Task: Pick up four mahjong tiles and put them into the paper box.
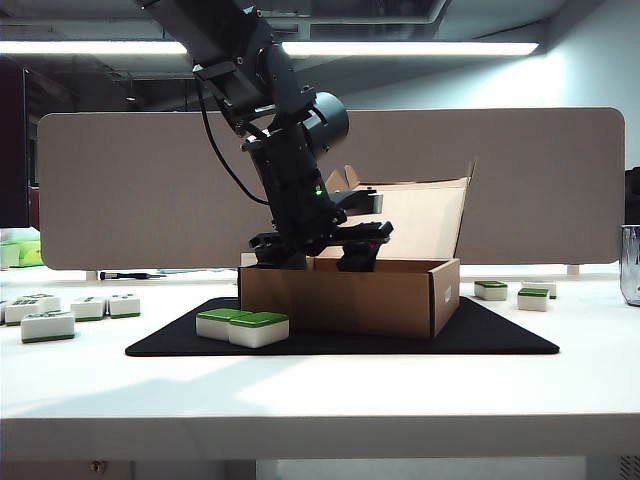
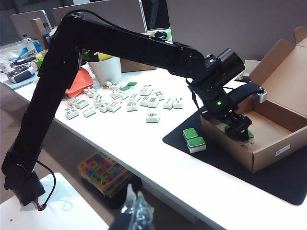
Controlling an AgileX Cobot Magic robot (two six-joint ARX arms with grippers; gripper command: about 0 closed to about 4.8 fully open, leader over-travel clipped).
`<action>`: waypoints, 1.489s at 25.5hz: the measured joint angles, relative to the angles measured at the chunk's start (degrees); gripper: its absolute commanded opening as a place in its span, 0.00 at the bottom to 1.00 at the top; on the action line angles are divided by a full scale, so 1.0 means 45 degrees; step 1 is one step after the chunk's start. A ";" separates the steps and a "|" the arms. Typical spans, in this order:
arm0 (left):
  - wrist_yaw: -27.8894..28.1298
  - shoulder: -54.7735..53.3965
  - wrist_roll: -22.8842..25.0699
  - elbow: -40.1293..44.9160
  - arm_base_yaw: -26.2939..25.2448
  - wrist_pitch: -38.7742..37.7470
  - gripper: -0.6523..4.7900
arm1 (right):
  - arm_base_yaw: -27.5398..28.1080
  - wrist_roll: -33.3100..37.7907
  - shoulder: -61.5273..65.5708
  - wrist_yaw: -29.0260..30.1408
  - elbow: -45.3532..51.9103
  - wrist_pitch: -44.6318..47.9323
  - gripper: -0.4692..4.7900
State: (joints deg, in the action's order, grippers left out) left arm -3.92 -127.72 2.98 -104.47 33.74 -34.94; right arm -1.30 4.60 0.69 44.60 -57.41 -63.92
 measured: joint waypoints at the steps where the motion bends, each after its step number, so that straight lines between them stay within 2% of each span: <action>1: 0.0000 0.0000 0.0000 0.0000 0.0000 0.0000 0.81 | 0.0000 0.0000 0.0000 0.0000 0.0005 0.0000 0.09; 7: -0.0010 -0.0029 0.0000 -0.0175 0.0005 -0.0102 0.81 | 0.0000 0.0000 0.0000 0.0000 0.0000 0.0000 0.09; 12: -0.0520 -0.0044 0.0000 -0.1710 0.0010 -0.1073 0.81 | 0.0000 0.0000 0.0000 0.0000 0.0005 -0.0005 0.09; 17: -0.0559 -0.0015 0.0010 -0.3565 0.0024 -0.3376 0.81 | 0.0000 0.0000 0.0000 0.0000 0.0005 -0.0005 0.09; 20: -0.0554 0.0180 0.0369 -0.4541 -0.0039 -0.5591 0.81 | 0.0000 0.0000 0.0000 0.0005 0.0000 -0.0005 0.09; 24: -0.0510 0.1112 0.0525 -0.4527 -0.0170 -0.6761 0.81 | 0.0000 0.0000 0.0000 0.0000 0.0000 -0.0005 0.09; 28: -0.0398 0.2021 0.0539 -0.4527 -0.0301 -0.6771 0.81 | -0.0005 0.0000 0.0000 0.0000 0.0005 -0.0010 0.09; 30: 0.0238 0.2526 0.0544 -0.4260 -0.0311 -0.6717 0.81 | 0.0000 -0.0005 0.0000 0.0000 0.0005 -0.0005 0.09; 33: 0.0704 0.3201 0.0661 -0.3181 -0.0393 -0.6620 0.81 | -0.0005 -0.0005 0.0000 0.0000 0.0005 -0.0010 0.09; 38: 0.0792 0.4444 0.1166 -0.0923 -0.0675 -0.6212 0.81 | 0.0005 -0.0034 0.0000 0.0000 0.0000 -0.0019 0.09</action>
State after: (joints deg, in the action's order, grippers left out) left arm -0.36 -107.72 8.23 -108.62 30.70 -62.89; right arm -1.28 4.45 0.69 44.60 -57.41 -64.01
